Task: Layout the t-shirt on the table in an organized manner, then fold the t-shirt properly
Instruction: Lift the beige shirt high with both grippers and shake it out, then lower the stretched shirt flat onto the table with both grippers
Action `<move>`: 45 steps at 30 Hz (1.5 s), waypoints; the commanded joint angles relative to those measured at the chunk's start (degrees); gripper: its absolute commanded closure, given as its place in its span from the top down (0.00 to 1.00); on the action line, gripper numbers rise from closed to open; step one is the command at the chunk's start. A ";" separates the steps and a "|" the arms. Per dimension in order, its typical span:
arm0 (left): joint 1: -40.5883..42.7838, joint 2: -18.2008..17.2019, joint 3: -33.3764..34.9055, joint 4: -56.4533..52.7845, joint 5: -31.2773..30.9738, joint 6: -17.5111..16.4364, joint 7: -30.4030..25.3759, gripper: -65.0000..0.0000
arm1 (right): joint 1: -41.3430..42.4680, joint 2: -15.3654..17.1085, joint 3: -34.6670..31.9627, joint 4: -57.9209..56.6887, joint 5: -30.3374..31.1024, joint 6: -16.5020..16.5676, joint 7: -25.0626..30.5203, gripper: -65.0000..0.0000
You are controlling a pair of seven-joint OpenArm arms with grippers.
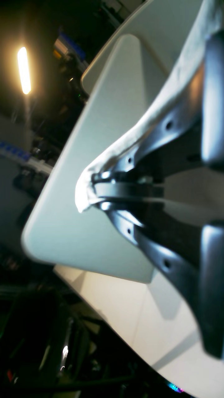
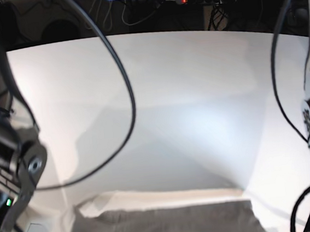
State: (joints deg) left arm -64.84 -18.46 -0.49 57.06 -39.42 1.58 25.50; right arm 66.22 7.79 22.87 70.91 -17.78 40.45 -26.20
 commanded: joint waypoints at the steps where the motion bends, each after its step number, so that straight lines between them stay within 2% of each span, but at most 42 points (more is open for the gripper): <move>1: -4.30 -0.31 0.62 0.92 -0.89 -0.57 -2.07 0.00 | 4.07 1.04 -0.94 -0.01 1.12 -0.45 2.15 0.00; 6: -5.71 -0.49 0.98 2.50 -0.89 -0.57 -1.80 0.00 | 5.30 2.80 -4.37 1.66 1.12 -0.45 2.06 0.00; 9: -2.46 -0.93 0.98 4.17 -0.89 -0.57 -1.72 0.00 | 0.47 2.80 -3.58 4.65 1.21 -0.45 1.71 0.00; 14: 10.20 -3.39 0.89 12.70 -0.89 -0.57 -1.72 0.00 | -16.85 2.27 -2.17 15.55 2.00 -0.45 1.98 0.00; 16: 16.53 -3.56 0.27 15.95 -0.89 -0.57 -1.89 0.00 | -25.20 2.01 -2.17 19.41 5.25 -0.45 2.06 0.00; 24: 45.98 -3.04 -13.53 28.88 -1.06 -0.84 -1.63 0.00 | -59.31 -0.63 1.08 37.70 17.65 -0.45 2.15 0.00; 30: 62.33 -1.28 -22.94 33.62 -6.78 -0.93 -1.80 0.00 | -77.07 -3.18 1.08 40.78 23.10 -0.45 2.24 0.00; 34: 70.25 0.83 -27.77 33.62 -8.27 -1.01 -1.89 0.00 | -83.40 -4.85 1.17 39.81 23.10 -0.45 2.24 0.00; 38: 74.29 3.29 -30.41 33.36 -8.19 -1.01 -1.89 0.00 | -88.15 -4.85 0.99 39.90 23.10 -0.45 2.24 0.00; 45: 78.07 3.82 -31.46 33.27 -8.36 -1.01 -1.89 0.00 | -92.46 -4.85 1.17 38.67 22.75 -0.45 2.06 0.00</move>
State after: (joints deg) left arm 13.58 -13.80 -31.51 89.30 -47.16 0.91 25.06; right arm -26.13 2.48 23.73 108.79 4.36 40.29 -25.50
